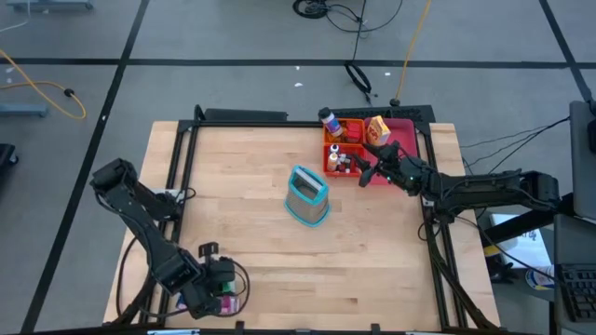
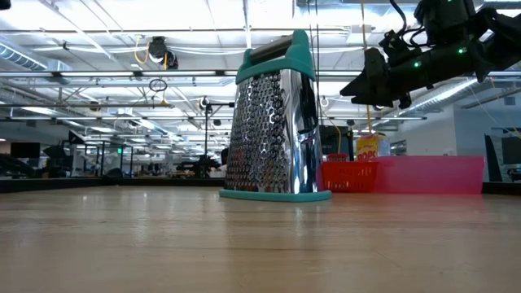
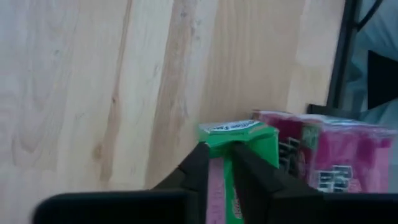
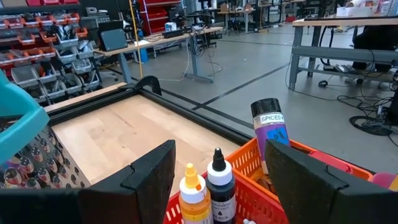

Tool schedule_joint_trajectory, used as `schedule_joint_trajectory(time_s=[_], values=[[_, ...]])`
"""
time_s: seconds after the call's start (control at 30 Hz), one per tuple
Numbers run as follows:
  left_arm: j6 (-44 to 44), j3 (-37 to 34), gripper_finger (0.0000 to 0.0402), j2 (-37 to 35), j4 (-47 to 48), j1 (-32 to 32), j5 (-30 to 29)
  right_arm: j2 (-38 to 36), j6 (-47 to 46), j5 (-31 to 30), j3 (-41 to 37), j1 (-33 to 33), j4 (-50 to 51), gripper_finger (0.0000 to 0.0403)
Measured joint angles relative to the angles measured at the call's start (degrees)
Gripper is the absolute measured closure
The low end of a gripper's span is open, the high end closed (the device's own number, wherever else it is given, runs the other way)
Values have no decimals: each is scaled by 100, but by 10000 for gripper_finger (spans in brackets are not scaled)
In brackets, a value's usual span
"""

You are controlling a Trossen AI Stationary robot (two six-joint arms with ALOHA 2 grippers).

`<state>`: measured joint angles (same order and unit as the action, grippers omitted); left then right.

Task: Pick & Place Kitchen Items
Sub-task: Put the green cereal box into the red bin

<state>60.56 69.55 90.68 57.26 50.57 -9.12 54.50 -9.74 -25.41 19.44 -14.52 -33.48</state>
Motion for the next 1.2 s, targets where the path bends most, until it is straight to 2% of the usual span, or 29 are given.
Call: schedule_joint_trajectory(time_s=[0.1,0.27,0.5,0.73,0.93,1.07,1.2], values=[[21,-203,390,-13,-70,-2,11,0,-8,0,0,1,-4,165],[-9,-316,396,-18,-142,-21,-136,0,-7,0,0,0,-34,165],[-351,-110,401,-164,-44,-233,-315,0,-8,2,0,0,-49,165],[-440,225,401,-215,481,-763,-412,0,7,298,0,0,-84,165],[-859,551,401,-215,480,-1245,-461,0,28,354,0,2,-151,165],[-1093,908,401,-217,477,-1532,-498,0,41,1013,0,2,-276,165],[-1300,1359,401,-219,459,-1750,-543,0,163,2119,0,59,-498,165]])
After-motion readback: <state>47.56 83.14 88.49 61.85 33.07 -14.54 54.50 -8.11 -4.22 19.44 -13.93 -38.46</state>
